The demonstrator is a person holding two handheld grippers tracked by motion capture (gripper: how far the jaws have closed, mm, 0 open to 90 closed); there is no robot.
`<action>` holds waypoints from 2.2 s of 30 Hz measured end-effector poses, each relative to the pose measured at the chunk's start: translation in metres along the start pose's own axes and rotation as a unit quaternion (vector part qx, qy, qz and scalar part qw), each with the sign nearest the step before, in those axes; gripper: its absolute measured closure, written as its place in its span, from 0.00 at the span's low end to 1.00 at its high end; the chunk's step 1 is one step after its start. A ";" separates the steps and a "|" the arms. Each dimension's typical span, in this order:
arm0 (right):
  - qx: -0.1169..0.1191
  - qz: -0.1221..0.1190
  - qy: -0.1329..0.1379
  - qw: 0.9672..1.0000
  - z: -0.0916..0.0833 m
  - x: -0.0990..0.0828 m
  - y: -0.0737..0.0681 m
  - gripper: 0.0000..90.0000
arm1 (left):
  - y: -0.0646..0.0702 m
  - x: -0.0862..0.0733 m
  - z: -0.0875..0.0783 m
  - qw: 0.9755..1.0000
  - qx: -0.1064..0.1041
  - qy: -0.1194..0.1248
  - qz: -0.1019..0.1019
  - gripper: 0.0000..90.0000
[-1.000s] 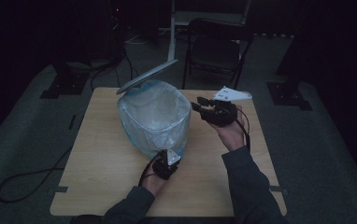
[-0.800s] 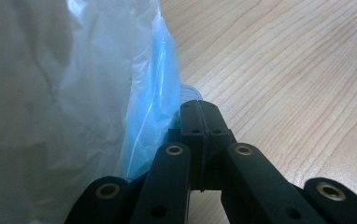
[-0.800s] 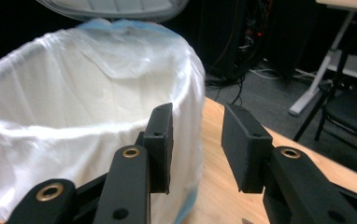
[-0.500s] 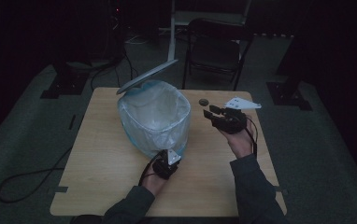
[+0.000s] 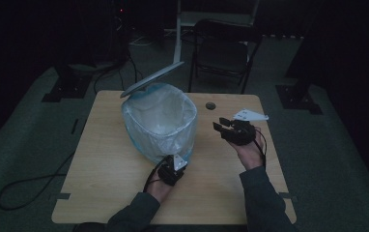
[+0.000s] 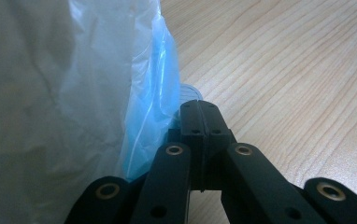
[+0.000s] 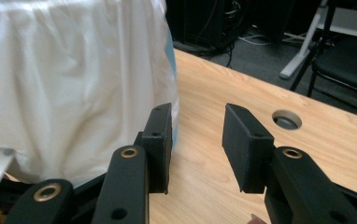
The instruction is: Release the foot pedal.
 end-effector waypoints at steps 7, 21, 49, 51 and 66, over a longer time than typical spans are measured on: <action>0.002 0.014 -0.010 1.000 0.003 -0.017 0.002 0.68 | 0.000 0.000 0.000 1.000 0.002 0.001 -0.002 1.00; 0.003 0.032 -0.018 0.999 0.003 -0.033 0.005 0.68 | -0.001 0.000 -0.002 1.000 0.003 -0.007 0.001 1.00; -0.001 0.043 -0.032 0.999 0.006 -0.046 0.013 0.68 | 0.000 -0.001 -0.033 1.000 -0.021 0.004 0.009 0.88; -0.003 0.045 -0.035 0.998 0.007 -0.049 0.014 0.68 | -0.002 -0.004 -0.039 1.000 -0.013 0.008 -0.003 0.86; -0.023 0.048 -0.070 0.996 0.028 -0.073 0.035 0.67 | -0.031 -0.034 -0.079 0.999 -0.010 0.005 -0.030 0.80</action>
Point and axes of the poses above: each handheld gripper's, and its own axes: z roughly forward along the jaws, x roughly out of its top, y roughly to its right, the point moved 6 cm from there along z, roughly forward along the jaws, and after that the axes turned 8 degrees about -z, right-handed, at the moved point
